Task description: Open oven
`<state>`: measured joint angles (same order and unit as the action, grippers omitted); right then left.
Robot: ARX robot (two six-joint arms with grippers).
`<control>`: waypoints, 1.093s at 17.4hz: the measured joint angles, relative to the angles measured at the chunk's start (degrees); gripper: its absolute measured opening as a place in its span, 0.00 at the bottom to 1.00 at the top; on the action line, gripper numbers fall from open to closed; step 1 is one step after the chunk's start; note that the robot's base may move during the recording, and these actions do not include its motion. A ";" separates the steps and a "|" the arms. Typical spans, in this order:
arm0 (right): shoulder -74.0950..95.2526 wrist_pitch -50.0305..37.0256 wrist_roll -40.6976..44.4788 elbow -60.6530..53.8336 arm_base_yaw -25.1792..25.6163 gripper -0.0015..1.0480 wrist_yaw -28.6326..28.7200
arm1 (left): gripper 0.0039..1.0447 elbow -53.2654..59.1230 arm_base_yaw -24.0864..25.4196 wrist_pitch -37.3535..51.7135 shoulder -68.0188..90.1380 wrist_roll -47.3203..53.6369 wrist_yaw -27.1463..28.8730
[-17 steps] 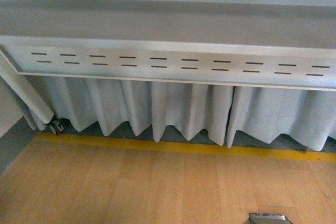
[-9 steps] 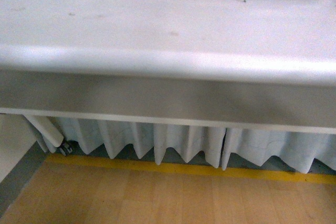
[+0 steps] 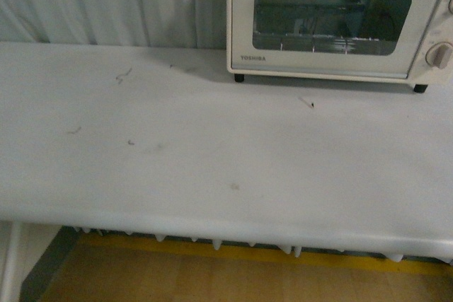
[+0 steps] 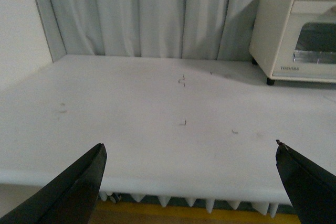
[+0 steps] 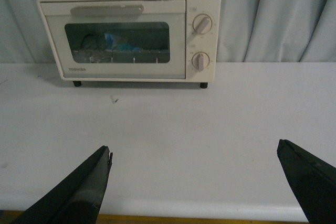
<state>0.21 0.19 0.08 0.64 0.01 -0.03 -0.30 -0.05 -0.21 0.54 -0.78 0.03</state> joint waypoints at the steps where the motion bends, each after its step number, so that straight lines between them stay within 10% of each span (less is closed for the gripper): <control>1: 0.00 0.07 -0.07 0.00 0.00 0.94 0.02 | 0.94 0.00 0.00 -0.02 0.00 0.07 -0.04; 19: 0.00 -0.02 -0.04 0.00 0.00 0.94 0.00 | 0.94 0.00 0.00 0.04 0.00 0.17 -0.02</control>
<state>0.21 0.16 0.03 0.64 0.01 -0.03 -0.30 -0.05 -0.16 0.54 -0.60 0.01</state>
